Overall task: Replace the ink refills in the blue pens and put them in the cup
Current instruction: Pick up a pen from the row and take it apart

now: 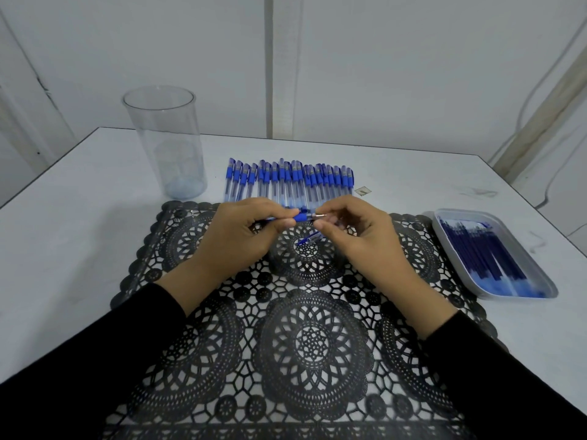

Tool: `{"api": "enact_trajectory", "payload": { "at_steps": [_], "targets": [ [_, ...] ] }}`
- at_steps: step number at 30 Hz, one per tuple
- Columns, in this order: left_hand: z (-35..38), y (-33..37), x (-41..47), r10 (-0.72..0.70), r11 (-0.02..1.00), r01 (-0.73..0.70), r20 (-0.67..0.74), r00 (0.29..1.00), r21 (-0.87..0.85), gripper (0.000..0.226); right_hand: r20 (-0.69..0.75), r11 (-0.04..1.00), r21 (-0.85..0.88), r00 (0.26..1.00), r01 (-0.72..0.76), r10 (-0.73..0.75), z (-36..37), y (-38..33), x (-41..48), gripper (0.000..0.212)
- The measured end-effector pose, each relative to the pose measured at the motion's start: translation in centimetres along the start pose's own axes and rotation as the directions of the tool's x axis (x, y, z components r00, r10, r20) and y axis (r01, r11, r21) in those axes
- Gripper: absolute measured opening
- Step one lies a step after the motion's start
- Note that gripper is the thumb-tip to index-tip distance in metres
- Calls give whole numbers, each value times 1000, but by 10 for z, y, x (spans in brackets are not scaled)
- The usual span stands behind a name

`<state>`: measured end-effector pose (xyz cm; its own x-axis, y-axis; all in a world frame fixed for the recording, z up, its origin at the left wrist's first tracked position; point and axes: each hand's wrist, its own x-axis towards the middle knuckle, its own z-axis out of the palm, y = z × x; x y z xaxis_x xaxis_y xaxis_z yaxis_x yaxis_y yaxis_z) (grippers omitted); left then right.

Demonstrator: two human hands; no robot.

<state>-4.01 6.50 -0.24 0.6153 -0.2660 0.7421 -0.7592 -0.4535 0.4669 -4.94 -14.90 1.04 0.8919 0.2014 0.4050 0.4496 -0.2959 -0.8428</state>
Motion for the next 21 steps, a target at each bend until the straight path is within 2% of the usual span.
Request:
{"api": "enact_trajectory", "payload": {
  "at_steps": [2,6,9,13,16,19,21],
  "targets": [
    [0,-1,0,4,1000,-4,2,1000,1,20,6,1000,8,1000,-6,6,-1,-2,0,20],
    [0,-2,0,4,1000,-5,18,1000,9,20,9,998,-56,999,42,-42,-1,-1,1,10],
    [0,-1,0,1,1000,-1,9,1000,10,20,10,999,-51,1000,4,-3,-1,-2,0,17],
    [0,-1,0,-1,1000,1,21,1000,25,19,26,999,-34,1000,-9,10,-1,-2,1,8],
    [0,-1,0,-14,1000,13,26,1000,28,18,22,999,-29,1000,-22,22,-1,-1,1,18],
    [0,-1,-1,-23,1000,23,42,999,19,17,40,998,-58,999,4,-1,0,-1,1,8],
    [0,-1,-1,-28,1000,27,42,999,13,19,51,999,-42,999,15,-12,0,-1,1,11]
  ]
}}
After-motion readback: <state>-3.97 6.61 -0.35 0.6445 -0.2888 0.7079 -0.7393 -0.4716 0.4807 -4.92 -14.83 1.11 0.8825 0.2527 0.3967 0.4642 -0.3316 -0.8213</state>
